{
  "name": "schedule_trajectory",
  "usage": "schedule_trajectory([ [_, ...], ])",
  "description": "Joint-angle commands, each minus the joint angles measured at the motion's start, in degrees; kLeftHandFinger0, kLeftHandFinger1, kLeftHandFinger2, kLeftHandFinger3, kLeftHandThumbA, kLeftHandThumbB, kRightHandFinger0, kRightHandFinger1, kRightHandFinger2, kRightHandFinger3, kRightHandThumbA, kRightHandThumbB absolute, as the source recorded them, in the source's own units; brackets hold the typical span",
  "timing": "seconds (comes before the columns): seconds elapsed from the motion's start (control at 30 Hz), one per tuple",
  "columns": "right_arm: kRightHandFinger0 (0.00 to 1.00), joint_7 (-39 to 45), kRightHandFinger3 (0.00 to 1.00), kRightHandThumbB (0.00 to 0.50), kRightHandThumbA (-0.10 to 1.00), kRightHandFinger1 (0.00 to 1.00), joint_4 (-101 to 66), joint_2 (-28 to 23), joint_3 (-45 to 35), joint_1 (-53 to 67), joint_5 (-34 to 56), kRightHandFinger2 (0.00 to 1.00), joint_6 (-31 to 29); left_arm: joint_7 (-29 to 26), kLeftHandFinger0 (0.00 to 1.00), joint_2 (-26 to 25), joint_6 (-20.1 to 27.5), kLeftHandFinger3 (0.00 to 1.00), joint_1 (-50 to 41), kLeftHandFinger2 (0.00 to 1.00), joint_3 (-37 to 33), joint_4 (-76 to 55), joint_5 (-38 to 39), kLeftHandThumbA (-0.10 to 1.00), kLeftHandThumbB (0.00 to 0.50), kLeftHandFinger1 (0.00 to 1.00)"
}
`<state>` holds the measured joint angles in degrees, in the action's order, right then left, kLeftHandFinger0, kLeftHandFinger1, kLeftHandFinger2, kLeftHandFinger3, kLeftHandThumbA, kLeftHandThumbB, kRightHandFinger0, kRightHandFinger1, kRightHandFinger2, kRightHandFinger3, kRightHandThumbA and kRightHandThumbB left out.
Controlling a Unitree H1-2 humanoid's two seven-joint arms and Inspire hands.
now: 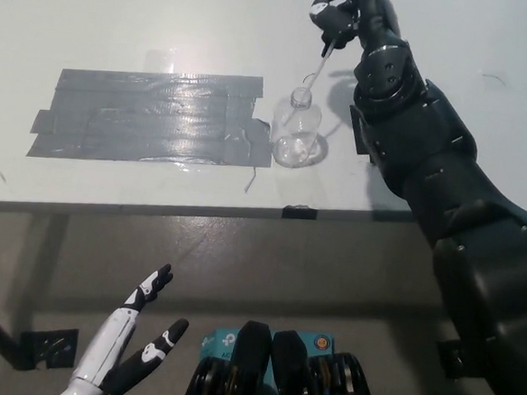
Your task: The robot grabs the black lid of the spray bottle on the desk and places it on the black area of the desk
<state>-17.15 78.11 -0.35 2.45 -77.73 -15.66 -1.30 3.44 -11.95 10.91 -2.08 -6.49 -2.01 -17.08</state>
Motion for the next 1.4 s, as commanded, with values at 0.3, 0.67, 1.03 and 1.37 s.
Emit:
schedule_trajectory([
  [0.3, 0.00, -7.2, 0.55, 0.186, -0.08, 0.26, -2.2, -1.5, 0.6, -4.0, 1.4, 0.65, -7.5, 0.1, 1.00, -0.3, 1.5, 1.00, -0.1, 1.00, -0.2, -1.2, 0.4, 0.88, 0.188, 1.00],
  [0.67, 0.00, -17.5, 0.81, 0.078, -0.10, 0.19, -6.9, -8.4, 1.6, -10.5, -0.8, 0.70, -11.1, -0.3, 1.00, -0.4, 2.1, 1.00, 0.0, 1.00, 0.3, -0.9, 0.8, 0.86, 0.183, 1.00],
  [1.03, 0.09, -17.3, 0.54, 0.187, -0.10, 0.30, -10.0, -17.8, 0.0, -15.3, 0.8, 0.68, -9.8, -0.4, 1.00, -0.5, 2.1, 1.00, 0.1, 1.00, 0.7, -0.5, 0.9, 0.85, 0.168, 1.00],
  [1.37, 0.00, -16.9, 0.66, 0.141, -0.10, 0.04, -11.2, -14.6, 2.8, -4.1, -1.1, 0.54, -11.8, -1.5, 1.00, -0.5, 3.5, 1.00, -2.1, 1.00, 2.1, -0.3, 1.1, 0.84, 0.167, 1.00],
])
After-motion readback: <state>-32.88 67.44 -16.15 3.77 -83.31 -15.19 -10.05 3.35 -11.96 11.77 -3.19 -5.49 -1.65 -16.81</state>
